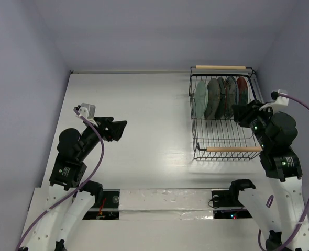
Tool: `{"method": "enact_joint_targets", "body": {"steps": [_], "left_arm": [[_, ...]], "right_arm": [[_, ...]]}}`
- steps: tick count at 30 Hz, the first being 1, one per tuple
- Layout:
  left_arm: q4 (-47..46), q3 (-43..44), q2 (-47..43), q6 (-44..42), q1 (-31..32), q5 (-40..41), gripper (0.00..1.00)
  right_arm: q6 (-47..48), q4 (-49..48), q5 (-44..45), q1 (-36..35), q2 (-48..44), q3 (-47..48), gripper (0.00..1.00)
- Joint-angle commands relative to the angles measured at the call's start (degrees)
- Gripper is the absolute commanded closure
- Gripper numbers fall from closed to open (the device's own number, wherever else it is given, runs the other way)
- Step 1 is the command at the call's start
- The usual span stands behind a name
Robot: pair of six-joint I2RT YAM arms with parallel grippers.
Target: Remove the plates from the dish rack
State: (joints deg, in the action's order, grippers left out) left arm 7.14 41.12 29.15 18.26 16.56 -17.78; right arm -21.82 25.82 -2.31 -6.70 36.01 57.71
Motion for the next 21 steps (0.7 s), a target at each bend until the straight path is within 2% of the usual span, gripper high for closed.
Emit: {"method": "enact_joint_targets", "body": {"steps": [1, 5, 6, 7, 8, 11, 12, 13, 14, 21], "left_arm": [[-1.2, 0.7, 0.4, -1.0, 0.1, 0.4, 0.34], [-0.6, 0.5, 0.0, -1.0, 0.1, 0.6, 0.37], [-0.5, 0.5, -0.1, -1.0, 0.1, 0.6, 0.43], [-0.5, 0.5, -0.4, -1.0, 0.1, 1.0, 0.46], [-0.5, 0.4, -0.7, -0.9, 0.1, 1.3, 0.59], [0.1, 0.3, -0.9, -0.5, 0.1, 3.2, 0.78], [0.3, 0.3, -0.8, -0.5, 0.1, 3.7, 0.92], [0.6, 0.4, -0.6, -0.4, 0.1, 4.7, 0.97], [0.9, 0.5, -0.4, -0.3, 0.1, 5.3, 1.00], [2.9, 0.7, -0.1, 0.5, 0.1, 9.9, 1.00]], "right_arm": [[0.6, -0.2, -1.4, 0.5, 1.3, 2.1, 0.64], [0.9, -0.4, -1.7, 0.5, 4.2, 2.9, 0.95], [0.9, -0.6, -1.5, 0.5, 5.5, 3.0, 1.00], [0.9, -0.7, -1.3, 0.5, 6.3, 3.1, 1.00], [0.9, -0.9, -1.2, 0.5, 7.3, 3.2, 1.00], [0.8, -0.9, -0.8, 0.5, 11.3, 3.6, 1.00], [0.6, -1.6, 0.0, -0.1, 12.2, 3.5, 1.00], [0.6, -2.0, 0.7, -0.1, 13.2, 3.5, 1.00], [0.6, -2.2, 1.4, -0.9, 15.4, 3.5, 1.00], [0.3, -3.1, 12.0, -8.1, 23.1, 5.3, 0.99]]}}
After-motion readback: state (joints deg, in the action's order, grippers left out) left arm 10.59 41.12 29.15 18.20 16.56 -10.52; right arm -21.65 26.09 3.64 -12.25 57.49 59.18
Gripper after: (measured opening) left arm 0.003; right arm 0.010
